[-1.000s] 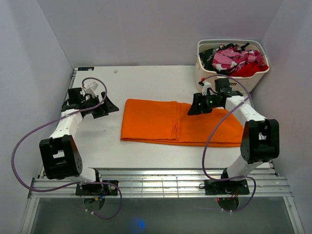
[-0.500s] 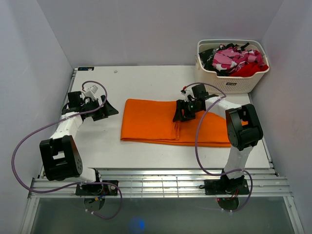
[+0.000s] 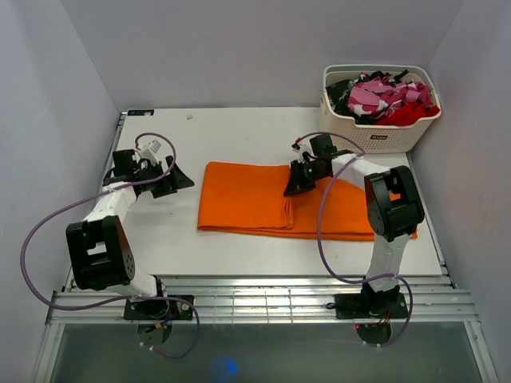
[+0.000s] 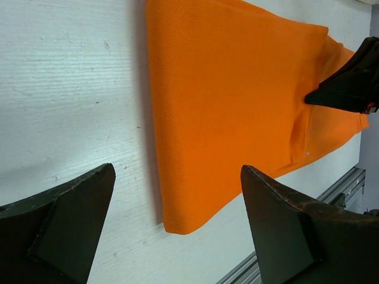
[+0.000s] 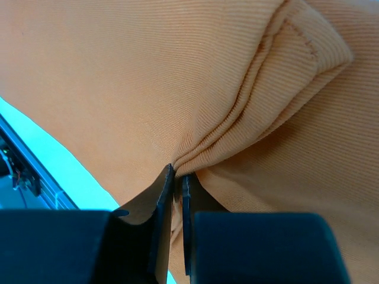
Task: Fold and stack the trousers
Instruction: Fold the trousers
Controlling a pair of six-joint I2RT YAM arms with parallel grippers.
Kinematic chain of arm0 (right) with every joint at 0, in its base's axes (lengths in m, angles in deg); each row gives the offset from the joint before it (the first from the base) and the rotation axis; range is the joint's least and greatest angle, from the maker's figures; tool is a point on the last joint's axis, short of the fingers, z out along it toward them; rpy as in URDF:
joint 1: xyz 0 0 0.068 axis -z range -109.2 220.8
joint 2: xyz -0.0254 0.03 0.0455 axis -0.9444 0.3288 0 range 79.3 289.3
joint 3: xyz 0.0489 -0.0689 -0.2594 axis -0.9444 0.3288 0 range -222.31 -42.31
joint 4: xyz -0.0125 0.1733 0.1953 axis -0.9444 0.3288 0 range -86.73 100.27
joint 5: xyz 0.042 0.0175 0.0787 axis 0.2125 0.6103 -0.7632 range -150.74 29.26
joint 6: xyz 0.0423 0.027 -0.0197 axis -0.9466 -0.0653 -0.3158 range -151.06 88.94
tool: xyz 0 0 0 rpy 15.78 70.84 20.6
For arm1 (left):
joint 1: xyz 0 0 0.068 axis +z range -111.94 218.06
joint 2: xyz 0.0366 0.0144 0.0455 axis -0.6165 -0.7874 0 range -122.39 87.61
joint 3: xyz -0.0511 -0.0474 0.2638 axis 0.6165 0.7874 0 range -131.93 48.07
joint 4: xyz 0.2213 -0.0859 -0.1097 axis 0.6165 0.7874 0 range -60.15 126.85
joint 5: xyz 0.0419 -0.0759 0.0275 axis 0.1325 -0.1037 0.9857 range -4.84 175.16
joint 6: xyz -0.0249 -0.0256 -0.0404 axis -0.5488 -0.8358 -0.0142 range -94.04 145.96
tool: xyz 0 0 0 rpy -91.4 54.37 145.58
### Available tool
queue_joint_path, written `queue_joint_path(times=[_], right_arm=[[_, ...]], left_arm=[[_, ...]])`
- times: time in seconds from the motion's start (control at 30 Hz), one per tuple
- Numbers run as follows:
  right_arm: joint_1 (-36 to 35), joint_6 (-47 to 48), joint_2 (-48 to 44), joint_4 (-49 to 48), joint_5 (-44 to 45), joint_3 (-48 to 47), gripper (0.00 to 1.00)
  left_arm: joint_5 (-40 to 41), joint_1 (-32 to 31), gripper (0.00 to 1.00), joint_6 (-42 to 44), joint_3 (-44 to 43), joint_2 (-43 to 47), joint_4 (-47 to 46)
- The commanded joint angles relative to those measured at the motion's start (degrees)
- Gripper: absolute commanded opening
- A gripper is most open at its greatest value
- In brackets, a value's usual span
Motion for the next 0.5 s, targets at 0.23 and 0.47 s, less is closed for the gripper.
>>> queue_joint_path(times=[0.23, 0.47], right_arm=[[1.0, 3.8, -5.7, 7.9, 2.7, -1.3, 0.08], [2.3, 6.6, -1.7, 7.3, 7.1, -0.7, 0.08]], left_arm=[[2.7, 0.2, 0.98, 0.8, 0.9, -1.6, -1.2], [1.4, 0.1, 0.98, 0.9, 1.2, -4.8, -2.6]])
